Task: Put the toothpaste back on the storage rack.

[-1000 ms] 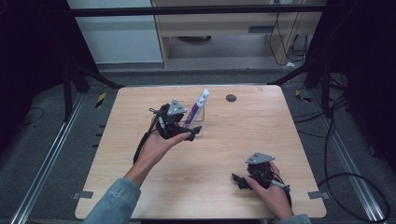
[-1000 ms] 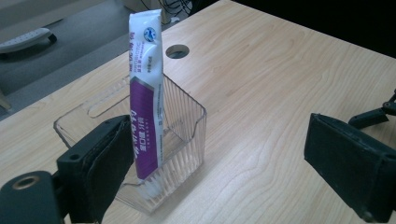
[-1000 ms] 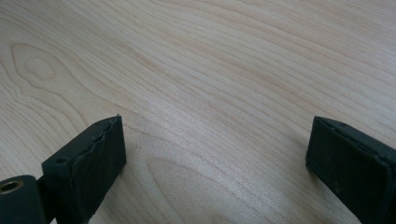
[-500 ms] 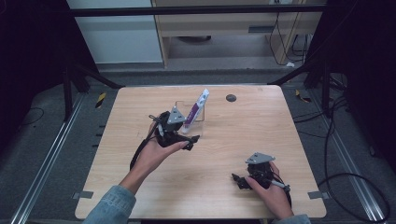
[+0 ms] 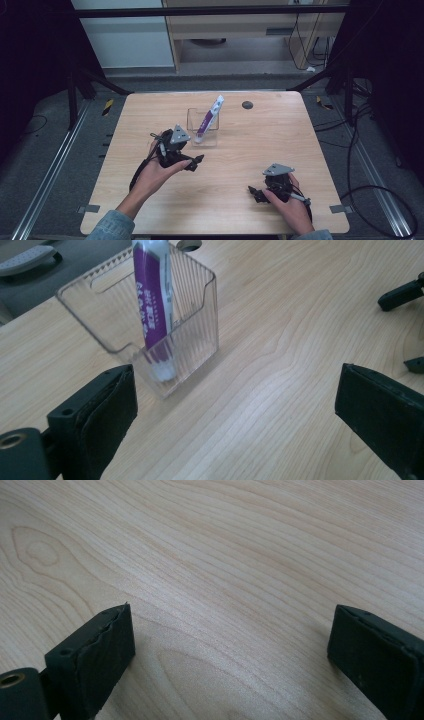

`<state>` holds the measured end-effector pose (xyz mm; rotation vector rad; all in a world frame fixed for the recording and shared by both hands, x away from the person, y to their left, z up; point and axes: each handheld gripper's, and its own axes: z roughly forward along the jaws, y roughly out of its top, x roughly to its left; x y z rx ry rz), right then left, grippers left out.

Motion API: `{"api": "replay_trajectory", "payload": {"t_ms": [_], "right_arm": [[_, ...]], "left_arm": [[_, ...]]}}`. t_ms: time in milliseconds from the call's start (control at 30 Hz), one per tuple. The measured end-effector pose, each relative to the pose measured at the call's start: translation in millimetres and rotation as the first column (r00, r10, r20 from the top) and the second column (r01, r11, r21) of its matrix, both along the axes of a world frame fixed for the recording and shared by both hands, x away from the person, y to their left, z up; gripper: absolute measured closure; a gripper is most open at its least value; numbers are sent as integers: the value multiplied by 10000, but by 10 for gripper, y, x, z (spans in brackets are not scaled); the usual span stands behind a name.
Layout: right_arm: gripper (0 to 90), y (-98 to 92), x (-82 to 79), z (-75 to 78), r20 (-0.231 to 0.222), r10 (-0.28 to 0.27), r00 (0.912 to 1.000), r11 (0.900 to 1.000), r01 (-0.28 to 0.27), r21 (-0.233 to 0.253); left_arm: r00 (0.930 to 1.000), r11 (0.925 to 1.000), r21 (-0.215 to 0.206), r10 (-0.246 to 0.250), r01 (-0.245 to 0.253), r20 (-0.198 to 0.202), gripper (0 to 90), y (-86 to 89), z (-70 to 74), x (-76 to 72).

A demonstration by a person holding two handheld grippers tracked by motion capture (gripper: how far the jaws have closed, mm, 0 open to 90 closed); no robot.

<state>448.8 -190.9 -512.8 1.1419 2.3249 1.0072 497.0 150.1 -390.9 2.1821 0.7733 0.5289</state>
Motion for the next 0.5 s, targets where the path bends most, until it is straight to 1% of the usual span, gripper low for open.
{"api": "replay_trajectory", "payload": {"t_ms": [100, 200, 300, 500], "right_arm": [[51, 0, 0, 0, 2, 1, 10000, 10000, -1, 1], [51, 3, -3, 0, -6, -20, 10000, 10000, 20, 8], [51, 5, -4, 1, -8, -28, 10000, 10000, 28, -11], [51, 5, -6, 2, -27, -33, 10000, 10000, 33, 5]], "left_arm": [[9998, 9998, -109, 156, -157, -110, 29, 95, -82, -34], [9989, 9990, -240, 366, -373, -279, 30, 208, -195, -72], [9975, 9982, -172, 565, -573, -424, 30, 312, -305, -92], [9922, 9942, -70, 1066, -1073, -651, 31, 531, -454, -81]]}}
